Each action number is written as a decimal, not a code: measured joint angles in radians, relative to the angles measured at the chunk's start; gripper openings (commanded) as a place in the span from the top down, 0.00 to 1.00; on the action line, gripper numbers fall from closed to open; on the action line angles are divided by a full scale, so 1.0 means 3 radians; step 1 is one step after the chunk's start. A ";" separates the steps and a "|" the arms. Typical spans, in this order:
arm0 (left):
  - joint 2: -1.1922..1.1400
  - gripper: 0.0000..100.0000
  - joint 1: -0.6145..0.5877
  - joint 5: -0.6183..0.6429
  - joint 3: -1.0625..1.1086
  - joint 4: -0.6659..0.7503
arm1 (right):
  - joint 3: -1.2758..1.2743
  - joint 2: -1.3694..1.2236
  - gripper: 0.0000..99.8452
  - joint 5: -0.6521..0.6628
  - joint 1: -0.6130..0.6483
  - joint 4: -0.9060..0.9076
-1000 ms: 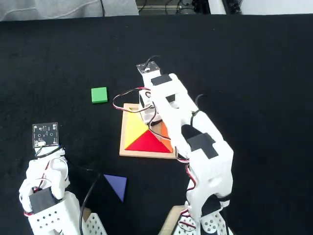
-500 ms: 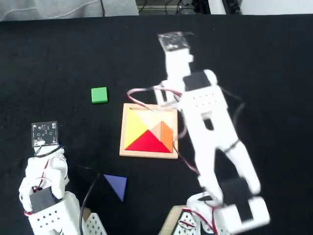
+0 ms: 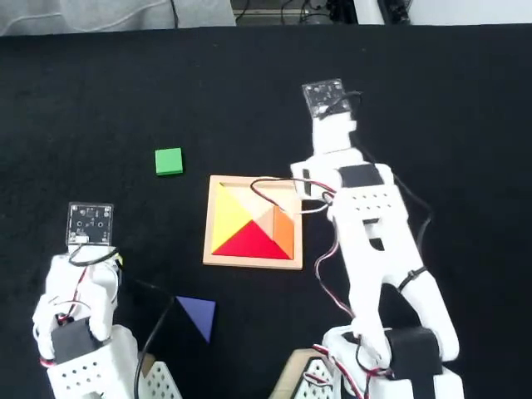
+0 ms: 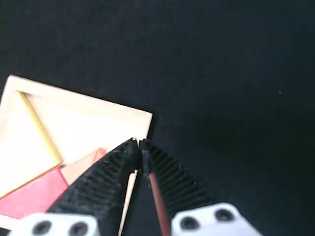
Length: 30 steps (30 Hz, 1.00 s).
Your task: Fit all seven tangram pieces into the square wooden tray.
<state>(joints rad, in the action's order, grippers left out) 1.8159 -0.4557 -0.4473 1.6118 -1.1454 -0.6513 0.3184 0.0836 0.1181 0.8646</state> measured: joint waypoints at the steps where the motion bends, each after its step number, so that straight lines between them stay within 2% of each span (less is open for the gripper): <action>1: 0.0000 0.83 0.0036 -0.0026 -0.0072 0.0015 | 0.0000 -0.0005 0.99 -0.0026 -0.0026 -0.0015; 7: -0.0230 0.83 0.0297 -0.0087 -0.0588 0.0179 | -0.0041 -0.0419 0.99 -0.0072 -0.0102 -0.0353; 11: -0.0905 0.83 0.0619 -0.0251 -0.1059 0.0179 | -0.0020 -0.0946 0.99 -0.0072 -0.0097 -0.0511; 14: -0.1652 0.83 0.0808 -0.0225 -0.1570 0.0179 | 0.0118 -0.1263 0.99 -0.0072 -0.0097 -0.0522; 17: -0.2455 0.81 0.0931 0.0041 -0.2148 0.0179 | 0.0194 -0.1381 0.99 -0.0072 -0.0097 -0.0522; 20: -0.3263 0.72 0.1033 0.0506 -0.2726 0.0179 | 0.0199 -0.1381 0.99 -0.0072 -0.0097 -0.0522; 25: -0.4562 0.72 0.1176 0.1233 -0.3585 0.0179 | 0.0199 -0.1381 0.99 -0.0072 -0.0097 -0.0522; 30: -0.5682 0.72 0.1187 0.1468 -0.4450 0.0179 | 0.0205 -0.1381 0.99 -0.0072 -0.0240 -0.0542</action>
<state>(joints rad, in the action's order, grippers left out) 0.1112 -0.0997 -0.0069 0.2770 -1.0917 -0.5900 -0.0959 0.0621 0.0460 0.7020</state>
